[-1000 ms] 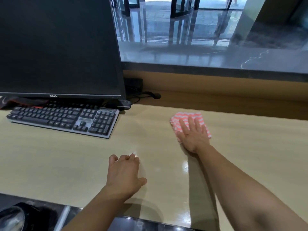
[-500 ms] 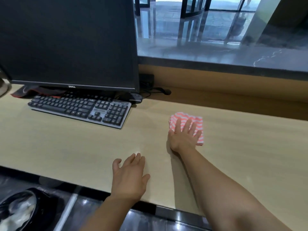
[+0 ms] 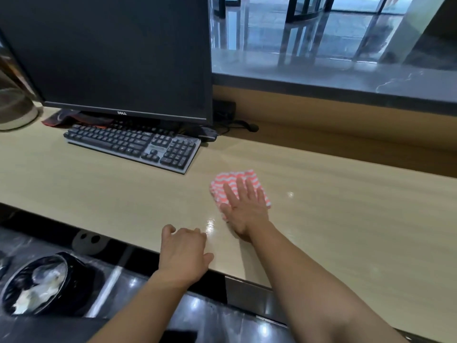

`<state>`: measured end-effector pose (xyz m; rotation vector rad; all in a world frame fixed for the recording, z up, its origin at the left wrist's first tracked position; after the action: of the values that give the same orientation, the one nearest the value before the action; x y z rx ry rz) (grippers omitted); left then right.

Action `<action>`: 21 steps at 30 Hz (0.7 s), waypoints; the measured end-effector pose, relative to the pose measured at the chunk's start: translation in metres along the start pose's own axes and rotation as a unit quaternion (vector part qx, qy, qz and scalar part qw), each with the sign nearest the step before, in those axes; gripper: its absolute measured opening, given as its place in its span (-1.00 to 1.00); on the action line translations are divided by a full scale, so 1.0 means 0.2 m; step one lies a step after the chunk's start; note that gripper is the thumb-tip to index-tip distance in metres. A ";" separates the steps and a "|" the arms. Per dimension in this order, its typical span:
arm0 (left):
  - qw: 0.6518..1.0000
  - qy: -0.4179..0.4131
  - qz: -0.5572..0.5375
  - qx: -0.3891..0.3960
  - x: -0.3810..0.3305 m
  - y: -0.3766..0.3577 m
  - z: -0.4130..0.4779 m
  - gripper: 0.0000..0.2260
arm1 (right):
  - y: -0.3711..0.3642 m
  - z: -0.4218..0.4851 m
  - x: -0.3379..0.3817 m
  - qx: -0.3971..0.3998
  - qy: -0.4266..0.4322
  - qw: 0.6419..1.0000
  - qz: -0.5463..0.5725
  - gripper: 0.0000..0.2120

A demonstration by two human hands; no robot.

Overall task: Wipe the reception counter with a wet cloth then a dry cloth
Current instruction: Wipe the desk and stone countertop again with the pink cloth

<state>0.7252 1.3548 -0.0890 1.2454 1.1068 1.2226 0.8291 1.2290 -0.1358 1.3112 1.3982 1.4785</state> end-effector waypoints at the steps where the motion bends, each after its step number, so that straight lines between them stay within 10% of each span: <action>1: 1.000 0.004 0.006 0.004 -0.01 0.00 0.00 -0.77 | 0.02 -0.02 -0.10 -0.004 -0.024 1.000 0.002 -0.45; 12: 0.999 0.037 -0.029 -0.010 -0.02 -0.04 -0.04 -0.82 | 0.17 -0.28 -0.90 -0.021 -0.230 0.973 -0.013 -0.44; 21: 0.992 0.007 -0.095 -0.086 0.06 -0.09 -0.20 -0.74 | 0.04 -0.16 -0.27 -0.029 -0.234 0.971 0.022 -0.44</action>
<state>0.6871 1.3698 -0.1080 0.9798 1.0798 1.1567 0.8124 1.1682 -0.1363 1.5380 1.0146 1.1273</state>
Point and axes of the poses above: each hand's wrist, its own z-axis towards the middle knuckle, its own y-axis out of the back of the hand, x = y × z, the point moved 5 cm from there along z, towards the middle knuckle, and after that the axes turned 13 degrees about -x, right-handed, at the moved point
